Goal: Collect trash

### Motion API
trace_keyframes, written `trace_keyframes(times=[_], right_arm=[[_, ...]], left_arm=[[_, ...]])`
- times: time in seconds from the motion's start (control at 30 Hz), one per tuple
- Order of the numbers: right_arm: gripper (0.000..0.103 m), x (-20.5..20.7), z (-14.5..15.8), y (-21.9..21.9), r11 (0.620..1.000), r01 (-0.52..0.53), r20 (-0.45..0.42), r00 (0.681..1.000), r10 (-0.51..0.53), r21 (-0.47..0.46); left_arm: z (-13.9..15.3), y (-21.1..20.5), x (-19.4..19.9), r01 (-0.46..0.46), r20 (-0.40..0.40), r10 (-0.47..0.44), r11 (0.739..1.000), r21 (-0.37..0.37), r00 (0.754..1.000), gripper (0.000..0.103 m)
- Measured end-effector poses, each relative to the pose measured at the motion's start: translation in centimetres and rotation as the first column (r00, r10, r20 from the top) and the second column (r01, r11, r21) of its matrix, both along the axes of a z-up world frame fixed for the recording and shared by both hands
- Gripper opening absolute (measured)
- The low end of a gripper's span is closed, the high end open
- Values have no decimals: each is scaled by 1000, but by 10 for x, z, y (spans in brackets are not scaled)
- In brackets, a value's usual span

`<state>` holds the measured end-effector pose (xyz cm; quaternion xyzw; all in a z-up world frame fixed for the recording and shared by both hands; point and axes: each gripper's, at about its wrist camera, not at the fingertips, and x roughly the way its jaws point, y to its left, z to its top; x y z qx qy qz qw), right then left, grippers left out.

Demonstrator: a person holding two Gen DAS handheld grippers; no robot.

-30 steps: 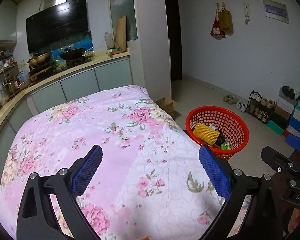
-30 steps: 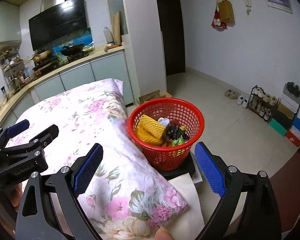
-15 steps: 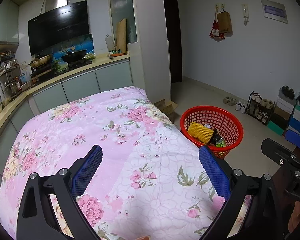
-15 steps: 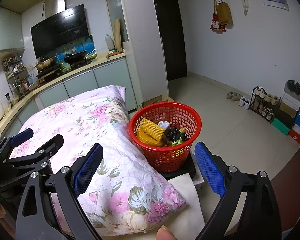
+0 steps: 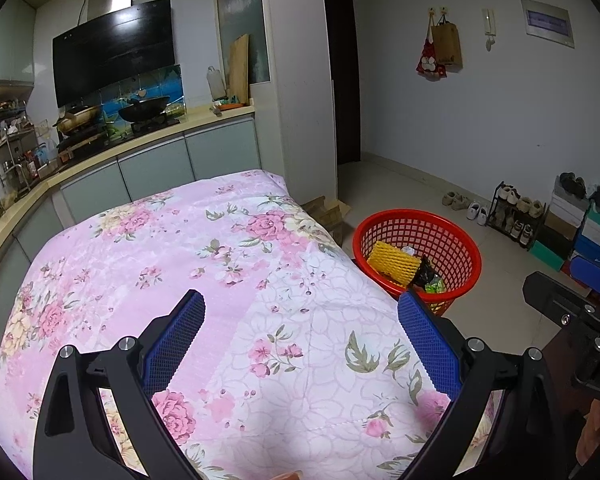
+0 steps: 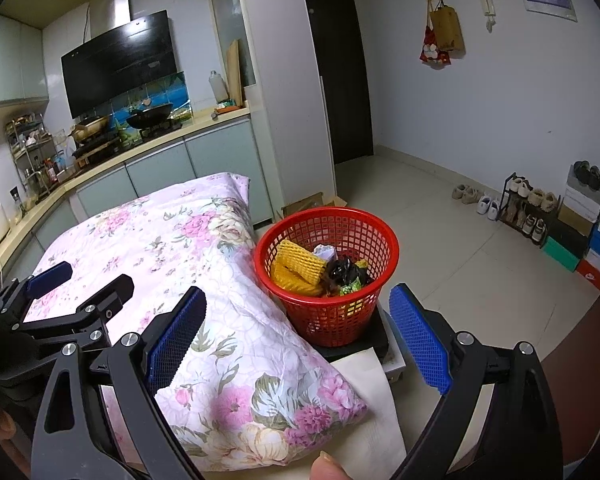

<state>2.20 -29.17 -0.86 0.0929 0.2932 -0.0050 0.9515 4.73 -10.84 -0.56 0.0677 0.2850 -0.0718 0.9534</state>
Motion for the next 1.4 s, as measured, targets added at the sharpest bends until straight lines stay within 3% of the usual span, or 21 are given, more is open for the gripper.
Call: trace_keyframes(times=[1.4], right_arm=[[90,3,-4,-1,1000,1,-14,1000,-1,11]], left_arm=[[-5,-4,1,7,-13,-7,1000,0,1000,94]])
